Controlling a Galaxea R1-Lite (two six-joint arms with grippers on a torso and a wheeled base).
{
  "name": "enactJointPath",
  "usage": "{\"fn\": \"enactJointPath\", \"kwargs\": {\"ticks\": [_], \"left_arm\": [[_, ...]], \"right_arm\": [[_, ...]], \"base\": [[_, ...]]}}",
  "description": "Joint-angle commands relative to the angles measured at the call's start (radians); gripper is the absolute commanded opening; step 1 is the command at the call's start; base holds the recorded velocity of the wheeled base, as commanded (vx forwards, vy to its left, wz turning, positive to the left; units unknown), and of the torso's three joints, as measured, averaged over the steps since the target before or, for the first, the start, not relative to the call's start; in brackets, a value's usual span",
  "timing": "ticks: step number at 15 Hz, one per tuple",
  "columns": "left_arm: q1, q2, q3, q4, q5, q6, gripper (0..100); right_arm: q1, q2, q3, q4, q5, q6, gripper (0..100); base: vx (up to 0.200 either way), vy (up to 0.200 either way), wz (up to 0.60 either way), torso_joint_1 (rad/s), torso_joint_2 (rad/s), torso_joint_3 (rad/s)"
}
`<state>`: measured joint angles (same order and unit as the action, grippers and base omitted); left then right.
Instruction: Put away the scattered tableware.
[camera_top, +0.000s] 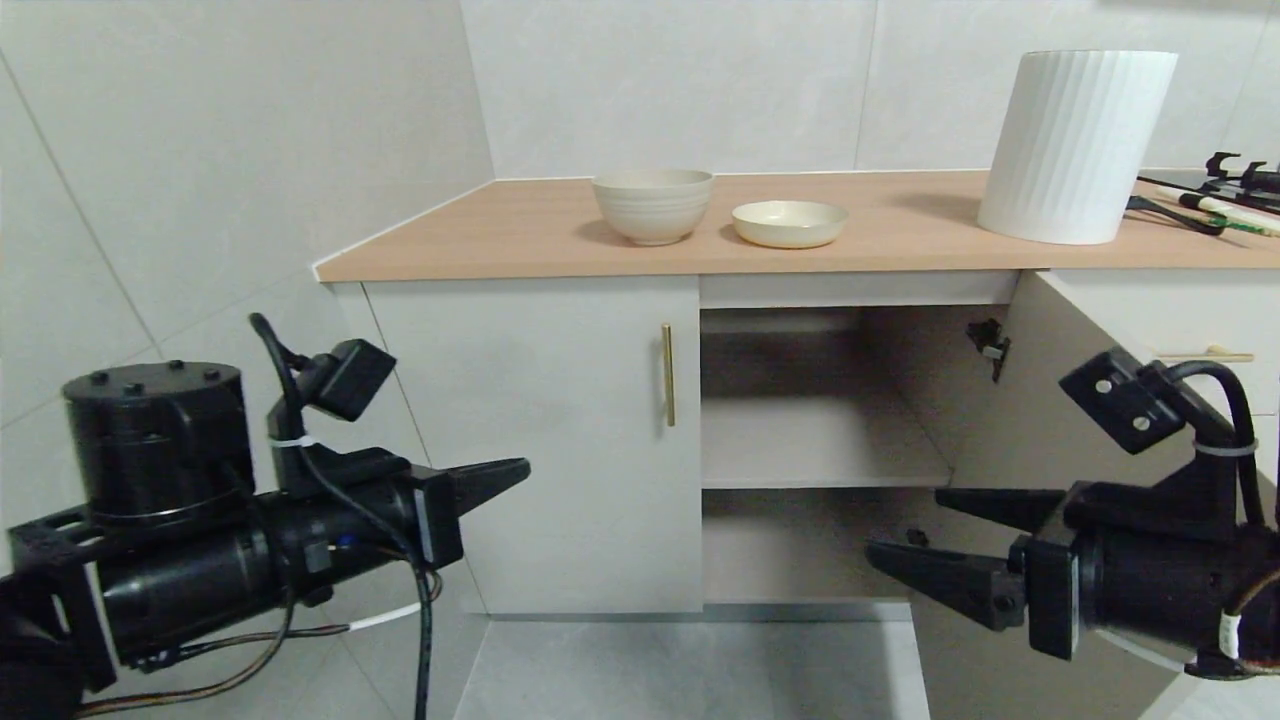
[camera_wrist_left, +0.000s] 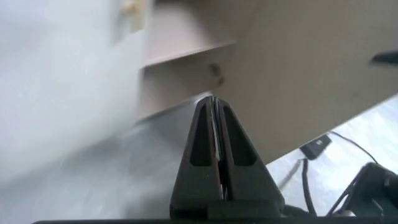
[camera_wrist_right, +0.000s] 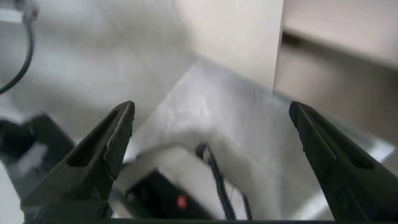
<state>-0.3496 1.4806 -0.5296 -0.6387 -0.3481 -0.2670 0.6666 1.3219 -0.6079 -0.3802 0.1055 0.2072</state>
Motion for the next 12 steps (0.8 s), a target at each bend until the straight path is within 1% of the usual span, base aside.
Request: {"fn": "enactJointPath", "kwargs": {"ticks": [1, 3, 5, 7, 8, 9, 10, 11, 12], "left_arm": [[0.052, -0.141, -0.001, 0.054, 0.003, -0.001, 0], [0.078, -0.155, -0.003, 0.071, 0.003, 0.000, 0], [0.103, -0.143, -0.027, 0.094, 0.003, 0.000, 0], [0.126, -0.138, -0.058, 0.137, 0.003, 0.000, 0], [0.126, -0.140, -0.075, 0.165, 0.003, 0.000, 100], [0.126, -0.140, -0.089, 0.175, 0.006, -0.001, 100], [0.126, -0.145, -0.089, 0.177, 0.014, -0.001, 100], [0.132, -0.152, -0.084, 0.177, 0.018, -0.001, 100], [0.153, -0.163, -0.081, 0.179, 0.027, 0.000, 100]], "right_arm": [[-0.004, 0.043, -0.061, 0.006, 0.000, -0.002, 100], [-0.010, 0.120, -0.141, 0.007, -0.001, -0.002, 100], [-0.059, 0.235, -0.245, 0.009, -0.007, -0.003, 100], [-0.081, 0.298, -0.297, 0.009, -0.010, -0.002, 100], [-0.082, 0.309, -0.309, 0.011, -0.015, -0.002, 100], [-0.082, 0.312, -0.311, 0.014, -0.032, 0.000, 100], [-0.082, 0.300, -0.308, 0.049, -0.058, 0.000, 100], [-0.082, 0.269, -0.309, 0.123, -0.081, 0.003, 100], [-0.082, 0.244, -0.308, 0.175, -0.086, 0.004, 100]], "base": [[0.000, 0.000, 0.00, 0.000, 0.00, 0.000], [0.000, 0.000, 0.00, 0.000, 0.00, 0.000], [0.000, 0.000, 0.00, 0.000, 0.00, 0.000], [0.000, 0.000, 0.00, 0.000, 0.00, 0.000], [0.000, 0.000, 0.00, 0.000, 0.00, 0.000], [0.000, 0.000, 0.00, 0.000, 0.00, 0.000], [0.000, 0.000, 0.00, 0.000, 0.00, 0.000], [0.000, 0.000, 0.00, 0.000, 0.00, 0.000], [0.000, 0.000, 0.00, 0.000, 0.00, 0.000]]}}
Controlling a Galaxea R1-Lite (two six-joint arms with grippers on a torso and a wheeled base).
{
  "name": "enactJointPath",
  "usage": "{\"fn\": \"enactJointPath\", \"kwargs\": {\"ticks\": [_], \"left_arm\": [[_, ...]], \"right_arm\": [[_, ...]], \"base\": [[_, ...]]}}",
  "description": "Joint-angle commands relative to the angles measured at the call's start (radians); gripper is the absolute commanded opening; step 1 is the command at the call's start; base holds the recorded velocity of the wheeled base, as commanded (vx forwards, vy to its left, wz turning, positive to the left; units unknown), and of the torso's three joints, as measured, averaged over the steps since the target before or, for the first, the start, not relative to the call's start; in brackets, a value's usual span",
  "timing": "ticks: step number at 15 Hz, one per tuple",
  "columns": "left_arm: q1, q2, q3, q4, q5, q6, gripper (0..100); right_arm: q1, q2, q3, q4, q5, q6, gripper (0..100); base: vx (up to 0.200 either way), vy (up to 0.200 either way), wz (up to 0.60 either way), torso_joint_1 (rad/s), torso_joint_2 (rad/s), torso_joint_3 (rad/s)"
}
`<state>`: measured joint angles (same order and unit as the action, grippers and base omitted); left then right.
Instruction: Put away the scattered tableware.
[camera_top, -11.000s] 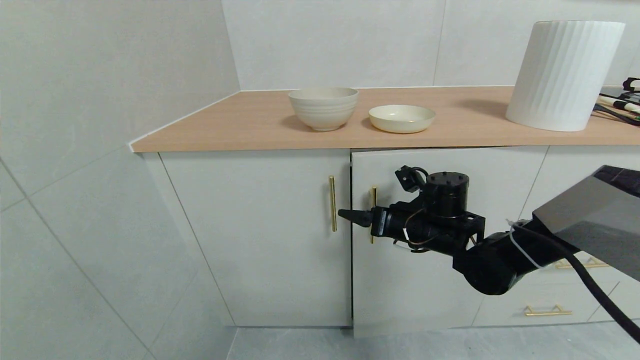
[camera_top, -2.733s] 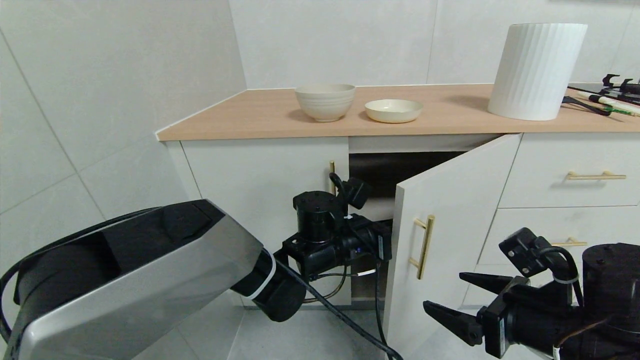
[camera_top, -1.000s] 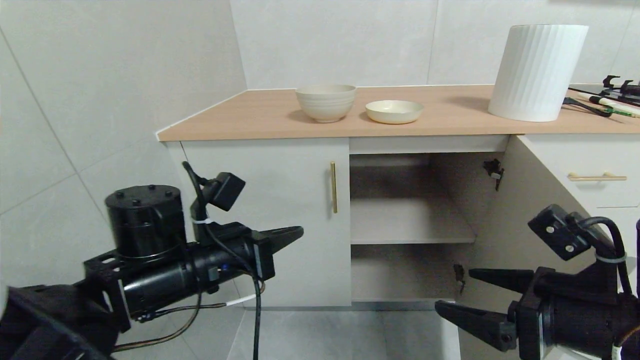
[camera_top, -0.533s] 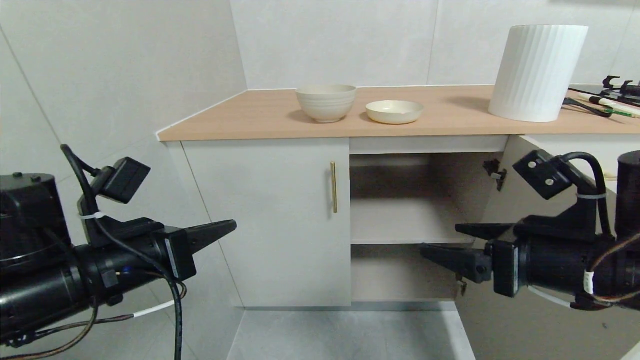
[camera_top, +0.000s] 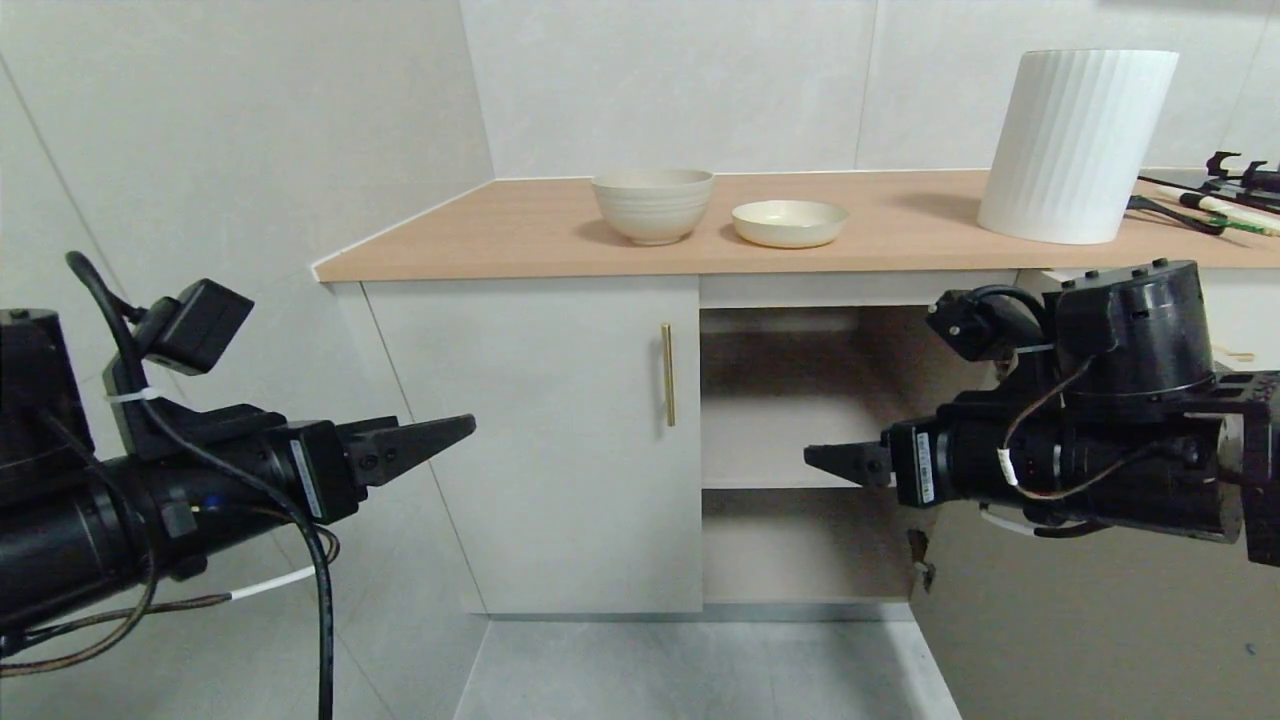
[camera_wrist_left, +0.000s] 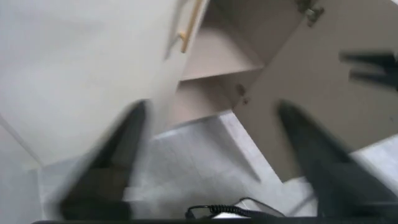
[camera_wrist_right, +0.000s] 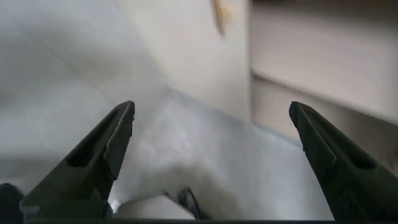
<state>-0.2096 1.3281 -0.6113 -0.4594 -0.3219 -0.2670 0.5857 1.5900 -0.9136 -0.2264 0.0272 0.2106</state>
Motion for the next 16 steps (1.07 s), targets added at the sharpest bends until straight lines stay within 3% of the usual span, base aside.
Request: {"fn": "enactJointPath", "kwargs": {"ticks": [1, 4, 10, 16], "left_arm": [[0.021, -0.012, 0.002, -0.004, 0.007, 0.000, 100], [0.021, -0.013, 0.010, -0.007, 0.035, 0.000, 100], [0.021, -0.021, 0.010, -0.002, 0.037, 0.015, 100], [0.021, -0.021, 0.010, -0.002, 0.037, 0.015, 100]], "right_arm": [[-0.001, -0.047, -0.002, 0.052, -0.007, 0.003, 100], [-0.001, -0.079, -0.004, 0.070, -0.009, 0.012, 100], [0.000, -0.068, -0.002, 0.071, -0.027, 0.012, 100], [0.003, -0.071, 0.001, 0.098, -0.027, 0.012, 100]], "base": [[0.000, 0.000, 0.00, 0.000, 0.00, 0.000], [0.000, 0.000, 0.00, 0.000, 0.00, 0.000], [0.000, 0.000, 0.00, 0.000, 0.00, 0.000], [0.200, 0.000, 0.00, 0.002, 0.00, 0.000]]}}
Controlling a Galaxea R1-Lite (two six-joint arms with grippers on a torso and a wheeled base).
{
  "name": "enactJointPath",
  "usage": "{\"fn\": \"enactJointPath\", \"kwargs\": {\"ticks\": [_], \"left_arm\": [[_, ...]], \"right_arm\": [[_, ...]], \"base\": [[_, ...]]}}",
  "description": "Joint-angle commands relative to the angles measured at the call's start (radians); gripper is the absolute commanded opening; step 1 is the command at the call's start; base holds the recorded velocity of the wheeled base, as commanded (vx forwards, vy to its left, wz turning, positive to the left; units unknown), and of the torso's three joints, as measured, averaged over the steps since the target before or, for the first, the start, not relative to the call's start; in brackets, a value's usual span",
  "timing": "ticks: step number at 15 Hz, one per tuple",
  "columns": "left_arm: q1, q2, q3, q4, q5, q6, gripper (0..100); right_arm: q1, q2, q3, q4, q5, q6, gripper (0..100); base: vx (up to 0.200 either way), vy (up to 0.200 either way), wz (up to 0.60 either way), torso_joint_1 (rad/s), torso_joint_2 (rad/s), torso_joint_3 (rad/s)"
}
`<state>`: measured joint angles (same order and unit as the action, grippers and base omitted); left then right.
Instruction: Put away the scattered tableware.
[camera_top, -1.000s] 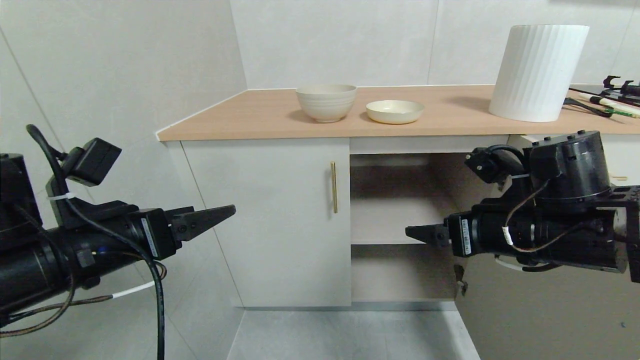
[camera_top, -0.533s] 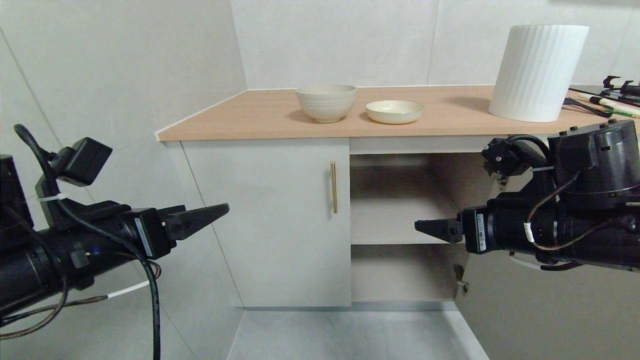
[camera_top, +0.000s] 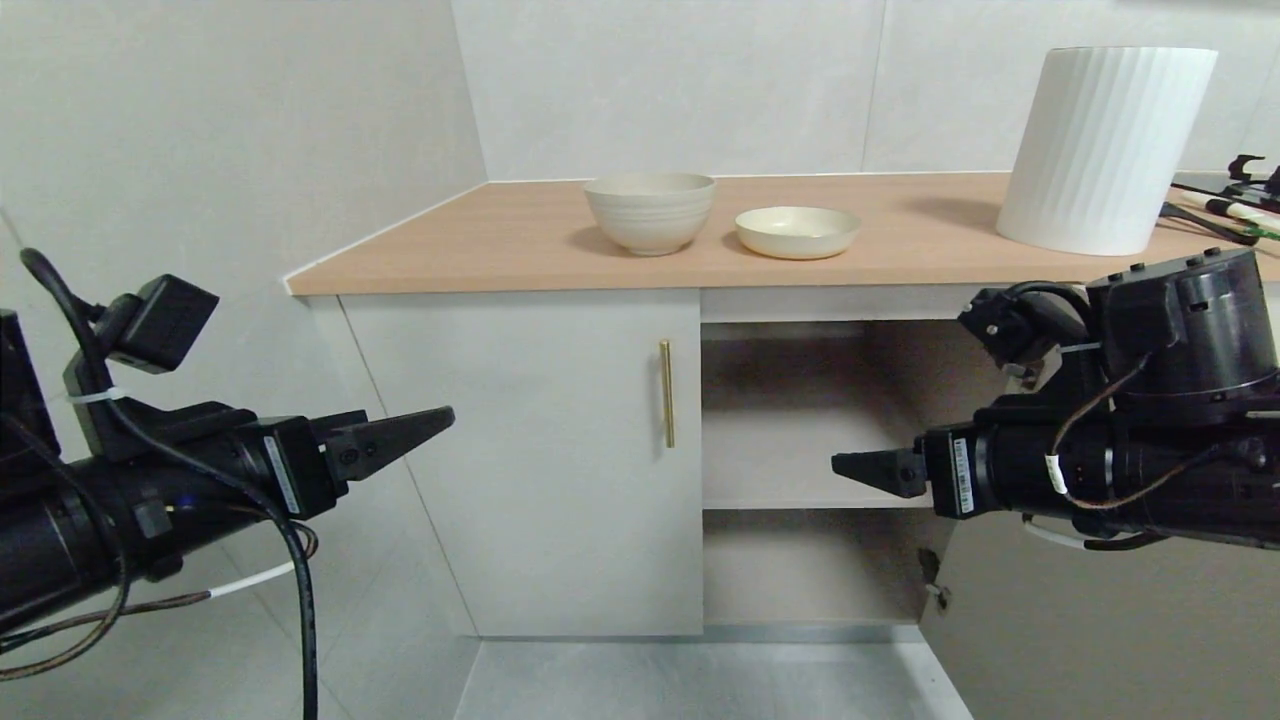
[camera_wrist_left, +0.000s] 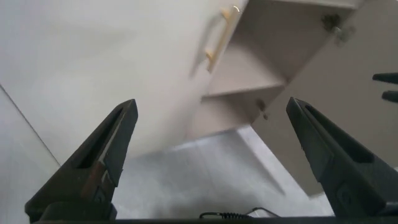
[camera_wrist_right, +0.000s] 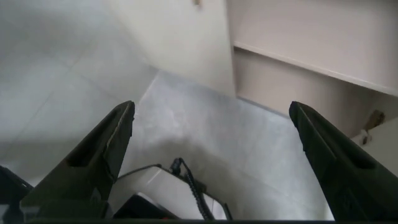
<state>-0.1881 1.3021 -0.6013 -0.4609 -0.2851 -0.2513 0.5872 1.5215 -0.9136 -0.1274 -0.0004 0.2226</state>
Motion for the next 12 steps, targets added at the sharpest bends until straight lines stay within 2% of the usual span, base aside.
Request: {"fn": "enactJointPath", "kwargs": {"ticks": [1, 6, 12], "left_arm": [[-0.001, 0.005, 0.000, 0.001, 0.000, 0.000, 100], [-0.001, 0.005, 0.000, -0.001, 0.000, 0.000, 100], [-0.001, 0.003, 0.005, -0.002, 0.000, -0.002, 100]], "right_arm": [[0.002, -0.003, 0.004, -0.001, 0.005, 0.000, 100], [0.000, -0.011, 0.033, -0.011, 0.013, 0.000, 100], [0.000, -0.009, 0.038, -0.011, 0.013, -0.005, 100]], "base": [[0.200, 0.000, 0.00, 0.002, 0.00, 0.007], [0.200, 0.000, 0.00, 0.004, 0.00, 0.003], [0.000, 0.000, 0.00, 0.000, 0.00, 0.000]]}}
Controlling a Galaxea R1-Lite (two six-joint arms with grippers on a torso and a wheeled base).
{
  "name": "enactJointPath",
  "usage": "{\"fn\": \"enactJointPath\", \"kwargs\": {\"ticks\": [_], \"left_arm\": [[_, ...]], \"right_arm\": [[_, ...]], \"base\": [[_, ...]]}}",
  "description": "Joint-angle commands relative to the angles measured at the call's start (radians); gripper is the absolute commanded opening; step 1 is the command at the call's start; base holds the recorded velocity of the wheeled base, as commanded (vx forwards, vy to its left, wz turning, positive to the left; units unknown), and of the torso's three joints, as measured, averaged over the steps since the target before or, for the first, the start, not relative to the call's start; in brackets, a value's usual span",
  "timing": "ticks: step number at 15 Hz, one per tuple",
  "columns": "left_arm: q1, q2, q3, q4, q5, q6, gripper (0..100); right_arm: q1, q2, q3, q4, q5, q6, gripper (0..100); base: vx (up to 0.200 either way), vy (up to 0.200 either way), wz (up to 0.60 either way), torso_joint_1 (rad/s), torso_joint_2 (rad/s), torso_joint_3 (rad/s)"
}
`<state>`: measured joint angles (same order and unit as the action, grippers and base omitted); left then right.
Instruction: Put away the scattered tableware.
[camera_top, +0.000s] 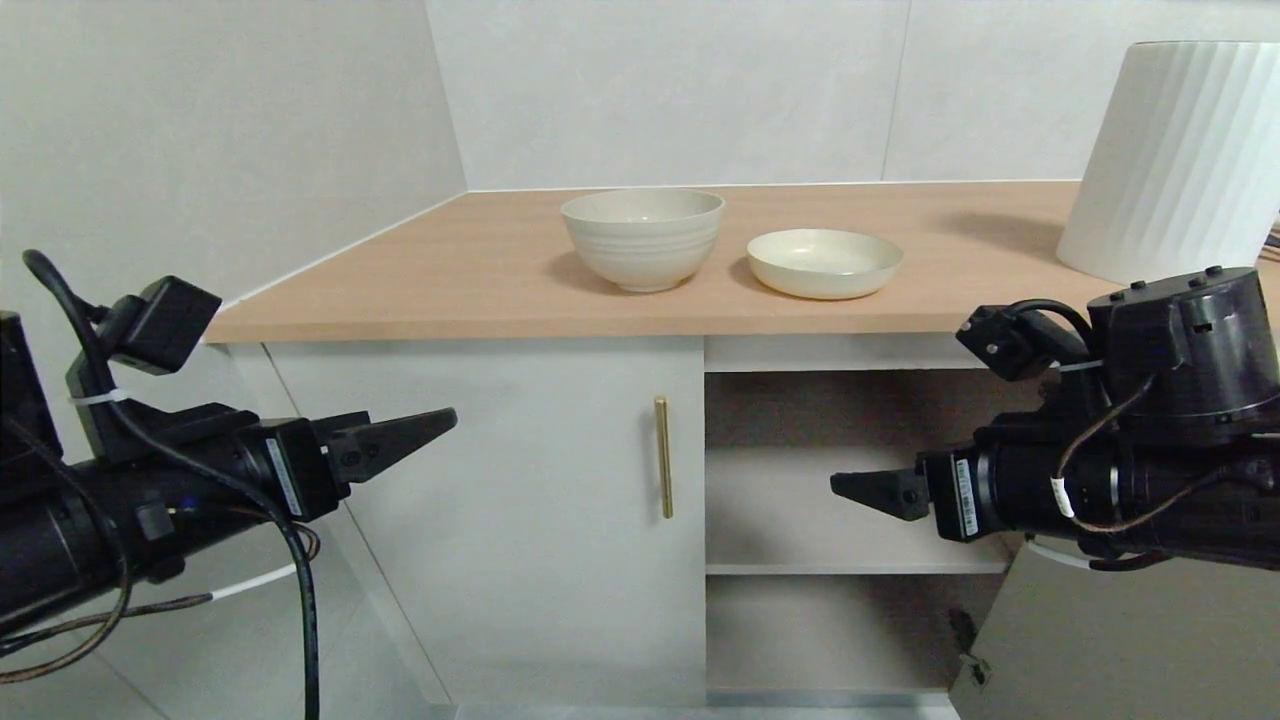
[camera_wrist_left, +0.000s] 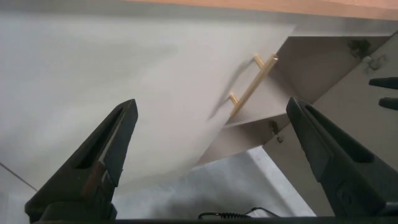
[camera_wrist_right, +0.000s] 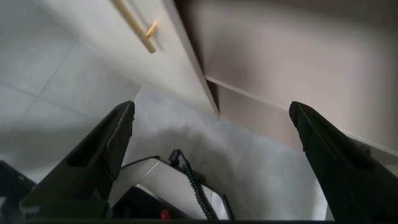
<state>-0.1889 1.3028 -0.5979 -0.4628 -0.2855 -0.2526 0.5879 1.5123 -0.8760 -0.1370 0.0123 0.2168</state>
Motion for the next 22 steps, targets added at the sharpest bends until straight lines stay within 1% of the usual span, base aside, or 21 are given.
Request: {"fn": "enactJointPath", "kwargs": {"ticks": [1, 4, 8, 17, 19, 22], "left_arm": [[0.000, 0.004, 0.004, 0.000, -0.001, -0.001, 100], [0.000, 0.006, 0.006, -0.002, -0.003, -0.001, 100], [0.000, 0.007, 0.009, -0.002, -0.004, -0.001, 100], [-0.004, 0.087, 0.013, -0.004, -0.006, -0.001, 100], [-0.023, 0.122, 0.018, -0.004, -0.006, -0.002, 100], [-0.027, 0.151, 0.020, -0.004, -0.006, -0.001, 100]], "right_arm": [[0.000, 0.000, 0.000, -0.001, 0.000, 0.001, 100], [0.000, 0.003, 0.000, -0.001, 0.000, 0.001, 100], [0.000, 0.005, 0.000, -0.001, 0.000, 0.001, 100], [-0.002, 0.032, 0.002, -0.019, -0.002, 0.001, 100], [-0.003, 0.045, 0.002, -0.032, -0.005, 0.001, 100], [-0.005, 0.058, 0.000, -0.032, -0.005, 0.001, 100]], "base": [[0.000, 0.000, 0.00, 0.000, 0.00, 0.000], [0.000, 0.000, 0.00, 0.000, 0.00, 0.000], [0.000, 0.000, 0.00, 0.044, -0.21, -0.224], [0.000, 0.000, 0.00, 0.179, -0.49, -0.287], [0.000, 0.000, 0.00, 0.198, -0.48, -0.286], [0.000, 0.000, 0.00, 0.209, -0.49, -0.284]]}}
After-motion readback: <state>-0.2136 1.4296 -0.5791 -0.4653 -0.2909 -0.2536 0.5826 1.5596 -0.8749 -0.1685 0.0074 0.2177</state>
